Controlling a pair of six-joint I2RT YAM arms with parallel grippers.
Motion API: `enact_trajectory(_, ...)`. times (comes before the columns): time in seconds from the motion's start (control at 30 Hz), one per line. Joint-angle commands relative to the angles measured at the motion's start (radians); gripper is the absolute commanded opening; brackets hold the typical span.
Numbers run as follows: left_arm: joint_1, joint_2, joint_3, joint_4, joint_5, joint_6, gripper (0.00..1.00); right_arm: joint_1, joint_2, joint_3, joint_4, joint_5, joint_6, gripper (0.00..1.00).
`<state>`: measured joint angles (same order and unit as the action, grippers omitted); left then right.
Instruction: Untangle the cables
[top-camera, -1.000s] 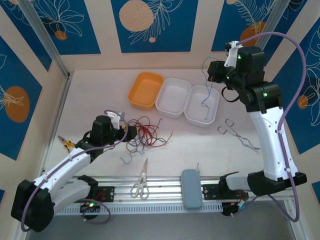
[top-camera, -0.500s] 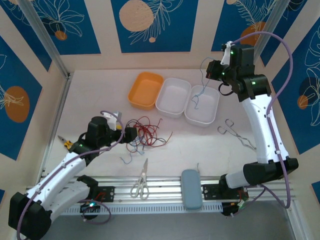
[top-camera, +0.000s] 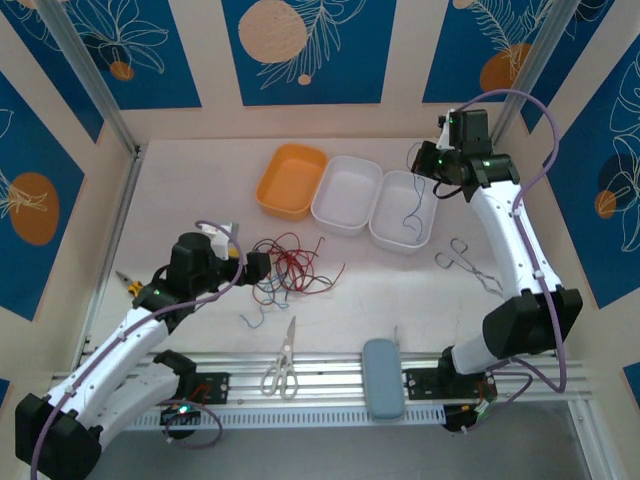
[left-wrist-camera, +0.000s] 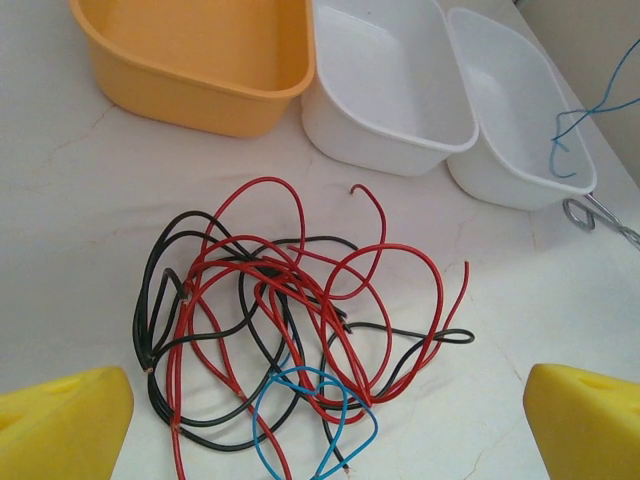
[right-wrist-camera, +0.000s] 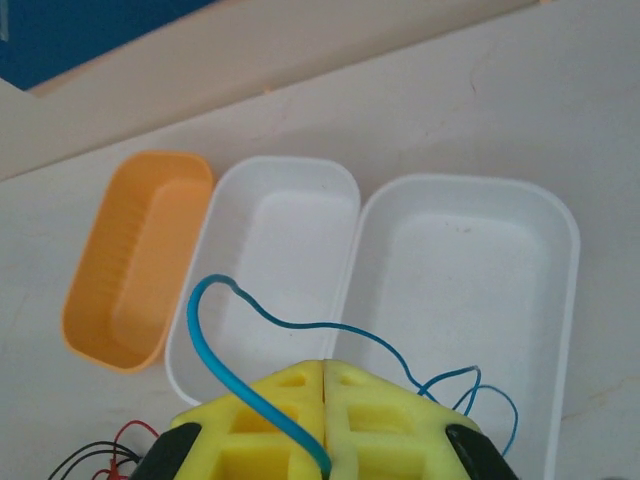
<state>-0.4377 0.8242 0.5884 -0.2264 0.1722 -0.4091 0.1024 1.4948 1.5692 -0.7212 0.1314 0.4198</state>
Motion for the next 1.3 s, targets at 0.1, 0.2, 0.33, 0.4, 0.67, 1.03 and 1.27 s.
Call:
enact_trajectory(0.1,0.007,-0.011,0.040,-0.017,-0.020,0.018,1.00,-0.016,0.105,-0.035,0.034,-0.019,0.016,0.00)
enact_trajectory(0.2,0.007,-0.012,0.038,-0.018,-0.012,0.018,1.00,-0.015,0.184,-0.021,0.000,0.014,0.030,0.00)
enact_trajectory(0.33,0.007,-0.011,0.030,-0.018,-0.008,0.018,1.00,-0.015,0.307,0.018,-0.080,0.025,0.057,0.00)
enact_trajectory(0.4,0.007,-0.010,0.025,-0.014,-0.011,0.017,1.00,-0.011,0.360,0.025,-0.098,0.031,0.063,0.00)
enact_trajectory(0.67,0.007,0.010,0.025,-0.012,-0.004,0.018,1.00,-0.009,0.483,0.028,-0.103,0.077,0.065,0.00)
enact_trajectory(1.03,0.008,0.039,0.019,0.008,0.021,0.012,1.00,-0.004,0.408,0.039,-0.141,0.133,0.020,0.44)
enact_trajectory(1.27,0.007,0.031,0.025,-0.005,0.008,0.020,1.00,0.009,0.269,-0.011,-0.156,0.157,0.013,0.54)
